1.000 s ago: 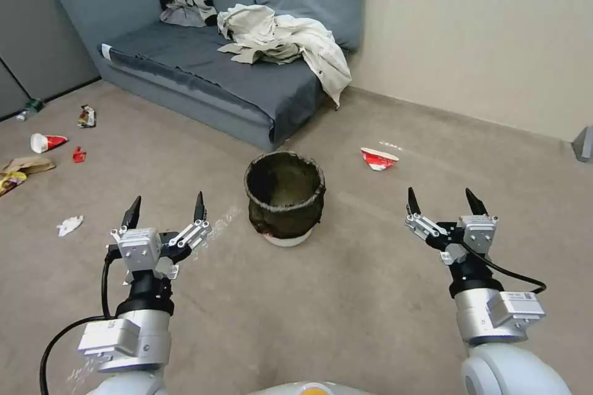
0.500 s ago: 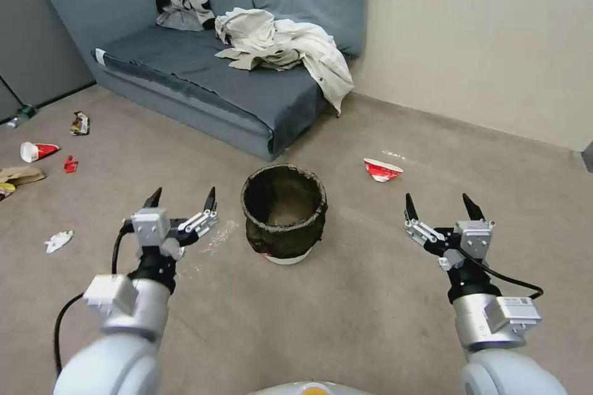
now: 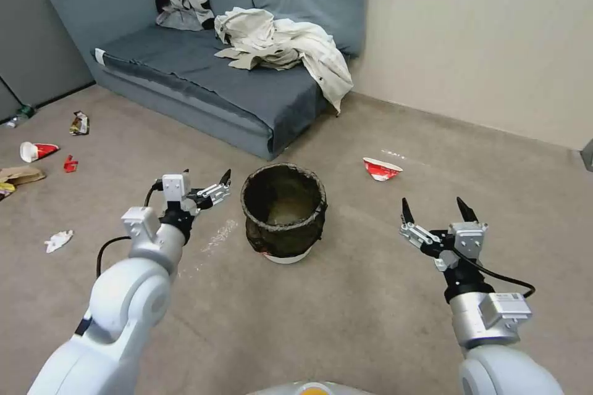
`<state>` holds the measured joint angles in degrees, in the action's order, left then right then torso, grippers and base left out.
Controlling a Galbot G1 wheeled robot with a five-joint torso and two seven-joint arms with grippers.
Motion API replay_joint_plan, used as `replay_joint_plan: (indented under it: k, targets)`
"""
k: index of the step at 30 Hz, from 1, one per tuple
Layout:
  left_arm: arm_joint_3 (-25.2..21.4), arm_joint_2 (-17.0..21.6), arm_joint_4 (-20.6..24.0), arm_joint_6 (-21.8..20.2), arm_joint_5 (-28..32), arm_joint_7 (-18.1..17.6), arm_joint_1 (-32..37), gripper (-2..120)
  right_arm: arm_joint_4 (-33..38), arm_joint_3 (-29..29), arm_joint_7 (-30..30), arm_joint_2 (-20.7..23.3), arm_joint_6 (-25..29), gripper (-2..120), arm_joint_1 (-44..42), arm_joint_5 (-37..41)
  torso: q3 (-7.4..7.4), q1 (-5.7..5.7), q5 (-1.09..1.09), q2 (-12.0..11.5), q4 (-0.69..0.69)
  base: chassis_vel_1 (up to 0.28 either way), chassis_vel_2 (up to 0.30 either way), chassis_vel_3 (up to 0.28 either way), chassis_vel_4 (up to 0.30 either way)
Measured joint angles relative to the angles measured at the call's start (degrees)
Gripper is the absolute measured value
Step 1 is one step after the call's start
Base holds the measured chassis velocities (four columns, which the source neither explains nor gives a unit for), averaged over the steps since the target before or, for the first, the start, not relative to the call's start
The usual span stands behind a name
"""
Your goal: Pick up the trash can from the floor.
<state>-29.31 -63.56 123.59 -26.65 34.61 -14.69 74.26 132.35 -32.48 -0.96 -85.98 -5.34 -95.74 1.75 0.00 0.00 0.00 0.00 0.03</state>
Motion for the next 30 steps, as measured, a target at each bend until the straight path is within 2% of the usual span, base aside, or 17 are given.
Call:
replay_joint_plan:
  k: [8,15,19,30]
  targets:
    - [0.71,2.44,-2.19,-5.12,3.97,-1.45,-4.14,100,-0.94,-0.10,-0.04,0.07,-0.19,100,0.67,0.73,0.00,0.00,0.00,0.00,-0.03,0.000,0.000,0.000,0.000]
    - [3.89,4.37,-3.15,-9.05,6.12,-1.35,-7.72,100,-1.16,-0.07,0.03,-0.03,-0.45,100,0.98,0.82,0.00,0.00,0.00,0.00,-0.04,0.000,0.000,0.000,0.000]
    - [5.96,5.25,-5.19,-11.49,7.07,-2.54,-11.31,100,-1.16,-0.05,0.09,-0.34,-0.45,100,0.94,0.82,0.00,0.00,0.00,0.00,-0.03,0.000,0.000,0.000,0.000]
    - [10.93,6.07,-8.67,-14.56,10.44,-2.77,-17.84,100,-1.69,-0.09,0.52,-0.53,-0.43,100,0.93,0.79,0.00,0.00,0.00,0.00,-0.03,0.000,0.000,0.000,0.000]
